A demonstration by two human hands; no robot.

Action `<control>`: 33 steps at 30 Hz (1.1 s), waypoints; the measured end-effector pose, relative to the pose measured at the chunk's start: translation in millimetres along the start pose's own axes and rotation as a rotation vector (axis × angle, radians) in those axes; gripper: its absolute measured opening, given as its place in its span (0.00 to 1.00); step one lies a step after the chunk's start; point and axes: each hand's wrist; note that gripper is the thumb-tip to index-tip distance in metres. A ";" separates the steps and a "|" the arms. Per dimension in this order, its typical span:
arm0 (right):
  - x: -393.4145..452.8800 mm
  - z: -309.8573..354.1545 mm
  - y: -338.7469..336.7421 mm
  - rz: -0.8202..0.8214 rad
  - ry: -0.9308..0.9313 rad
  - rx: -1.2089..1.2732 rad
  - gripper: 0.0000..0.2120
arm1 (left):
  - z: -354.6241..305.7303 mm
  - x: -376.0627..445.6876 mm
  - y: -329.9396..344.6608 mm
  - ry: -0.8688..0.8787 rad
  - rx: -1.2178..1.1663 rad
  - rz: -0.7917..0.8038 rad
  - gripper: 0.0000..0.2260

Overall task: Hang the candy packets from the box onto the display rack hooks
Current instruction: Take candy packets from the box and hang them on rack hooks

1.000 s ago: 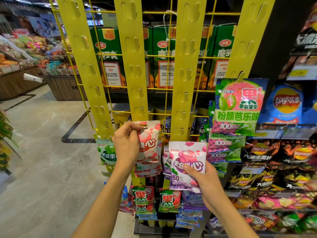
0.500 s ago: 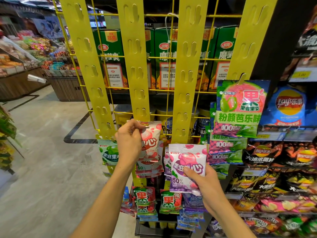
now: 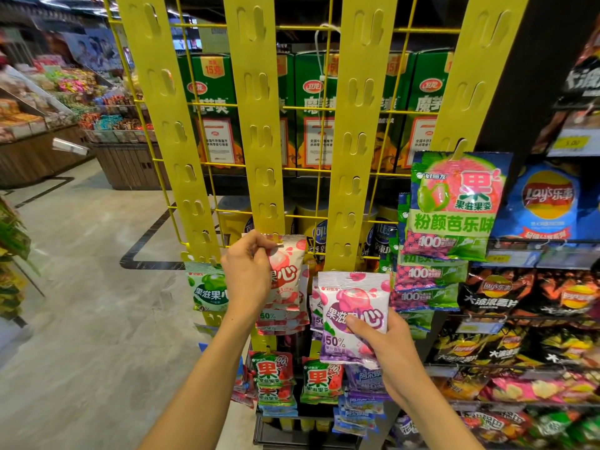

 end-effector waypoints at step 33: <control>35.1 44.0 26.4 0.029 -0.069 0.085 0.14 | 10.1 -7.7 -33.4 -0.206 -0.262 0.134 0.13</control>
Point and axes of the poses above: each hand's wrist, its own x-axis towards the middle knuckle, its own y-axis out of the palm, z = x × y, and after that the axes turned 2 degrees about y, right-handed
